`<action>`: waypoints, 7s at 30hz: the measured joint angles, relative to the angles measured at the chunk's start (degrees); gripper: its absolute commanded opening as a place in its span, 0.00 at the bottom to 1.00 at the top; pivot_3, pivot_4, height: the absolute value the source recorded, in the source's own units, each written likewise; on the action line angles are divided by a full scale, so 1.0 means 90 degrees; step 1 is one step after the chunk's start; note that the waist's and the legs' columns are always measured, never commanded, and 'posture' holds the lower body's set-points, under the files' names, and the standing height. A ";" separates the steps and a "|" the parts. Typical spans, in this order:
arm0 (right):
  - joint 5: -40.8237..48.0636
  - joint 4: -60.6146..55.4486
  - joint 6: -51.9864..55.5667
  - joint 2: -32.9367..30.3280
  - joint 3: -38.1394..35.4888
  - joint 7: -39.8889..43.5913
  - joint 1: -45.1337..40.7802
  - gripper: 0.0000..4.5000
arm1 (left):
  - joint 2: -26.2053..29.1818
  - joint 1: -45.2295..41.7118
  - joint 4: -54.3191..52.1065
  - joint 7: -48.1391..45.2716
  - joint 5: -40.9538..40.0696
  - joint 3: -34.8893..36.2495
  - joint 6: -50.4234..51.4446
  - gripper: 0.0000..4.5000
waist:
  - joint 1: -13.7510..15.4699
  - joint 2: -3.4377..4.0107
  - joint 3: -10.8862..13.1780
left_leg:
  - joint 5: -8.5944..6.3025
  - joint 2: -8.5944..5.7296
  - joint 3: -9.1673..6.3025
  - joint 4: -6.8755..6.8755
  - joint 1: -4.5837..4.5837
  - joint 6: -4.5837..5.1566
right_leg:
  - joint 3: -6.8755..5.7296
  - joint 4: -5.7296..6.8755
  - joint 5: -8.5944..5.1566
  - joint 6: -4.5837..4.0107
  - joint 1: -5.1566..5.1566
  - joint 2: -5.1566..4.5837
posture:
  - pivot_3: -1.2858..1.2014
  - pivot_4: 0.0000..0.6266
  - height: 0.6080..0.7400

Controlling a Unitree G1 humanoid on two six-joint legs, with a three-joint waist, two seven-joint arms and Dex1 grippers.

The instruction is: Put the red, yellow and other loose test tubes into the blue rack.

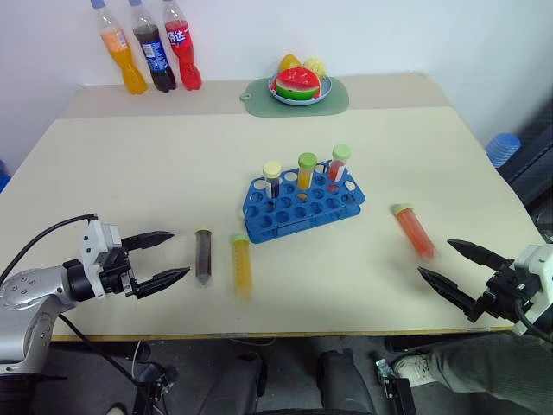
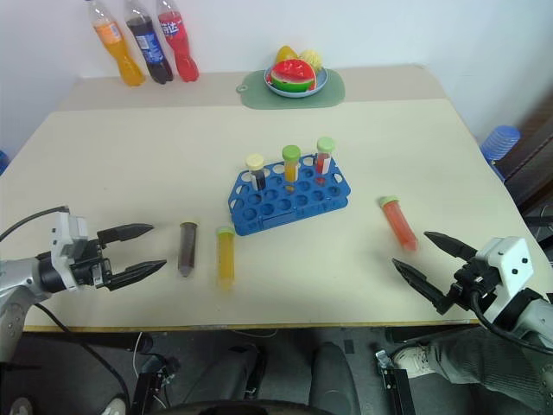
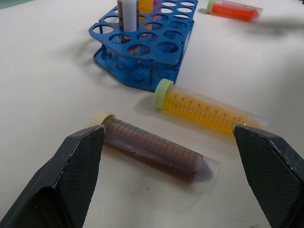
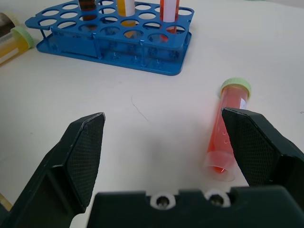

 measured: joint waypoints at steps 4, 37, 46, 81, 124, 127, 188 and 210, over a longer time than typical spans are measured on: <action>-0.0009 0.0000 0.0000 0.0000 0.0000 0.0000 0.0027 0.97 | 0.0000 -0.0023 0.0000 0.0034 0.0019 -0.0007 0.0038 0.99 | 0.0002 0.0000 0.0000 | 0.0000 0.0000 0.0000 0.0000 0.0000 0.0000 | 0.0000 0.0000 0.0000 0.0000 0.0000 0.0000 | 0.52 0.24 1.00; 0.0081 0.1752 0.4519 -0.2159 0.1839 -0.0782 -0.4349 0.97 | -0.0583 -0.1374 -0.0246 -0.0413 0.0214 -0.1343 -0.0158 0.99 | -0.0019 0.0005 0.0004 | -0.0002 0.0010 0.0009 0.0000 -0.0011 0.0003 | 0.0000 -0.0005 0.0002 -0.0005 -0.0015 0.0005 | 0.52 0.24 1.00; -0.0673 0.4661 0.5844 -0.1709 0.4020 -0.0553 -0.7278 0.97 | -0.0785 -0.1109 -0.0621 -0.0235 0.0149 -0.1519 -0.0015 0.99 | -0.0026 0.0005 0.0008 | -0.0006 0.0006 0.0017 0.0002 -0.0022 0.0008 | 0.0001 -0.0023 0.0004 -0.0002 -0.0021 0.0000 | 0.52 0.24 1.00; -0.1399 0.1887 -0.0009 0.2199 0.2610 -0.1345 -0.5479 0.18 | -0.1014 -0.1086 -0.1012 0.0362 -0.0005 -0.1343 0.0228 1.00 | -0.0066 -0.0016 -0.0008 | -0.0007 0.0031 0.0018 0.0011 -0.0009 -0.0018 | 0.0007 0.0003 0.0015 -0.0013 -0.0027 0.0030 | 0.52 0.24 1.00; -0.2633 0.4031 -0.3407 0.3014 0.3407 -0.1955 -0.4997 0.93 | -0.1256 -0.1177 -0.1492 0.1281 -0.0714 -0.1051 0.1040 1.00 | -0.0216 -0.0004 -0.0005 | 0.0004 0.0090 0.0021 -0.0011 0.0018 -0.0070 | 0.0010 0.0008 0.0039 -0.0056 -0.0032 0.0090 | 0.52 0.24 1.00; -0.2590 0.3116 -0.2690 0.2670 0.3416 -0.1916 -0.4539 0.93 | -0.1379 -0.1230 -0.1668 0.1758 -0.0931 -0.0973 0.1371 1.00 | -0.0175 -0.0005 -0.0005 | -0.0002 0.0090 0.0021 -0.0010 0.0018 -0.0061 | 0.0010 0.0007 0.0039 -0.0056 -0.0031 0.0090 | 0.52 0.24 1.00; -0.1623 -0.0312 -0.0985 -0.0712 0.2266 0.0851 -0.0662 0.93 | -0.0491 -0.2787 -0.1657 1.2807 -0.8819 -0.2069 0.5014 1.00 | 0.0173 -0.0050 0.0018 | -0.0021 0.0091 0.0038 0.0019 0.0020 -0.0058 | 0.0016 0.0000 0.0037 -0.0055 -0.0012 0.0086 | 0.52 0.24 1.00; -0.1384 -0.0647 -0.1175 -0.0498 0.1764 0.0539 -0.0893 0.93 | -0.1389 -0.4632 0.1258 1.3731 -0.8862 -0.2238 0.7460 1.00 | 0.0185 -0.0060 0.0015 | 0.0003 0.0087 0.0036 0.0021 0.0025 -0.0100 | 0.0017 0.0009 0.0038 -0.0053 -0.0012 0.0089 | 0.52 0.24 1.00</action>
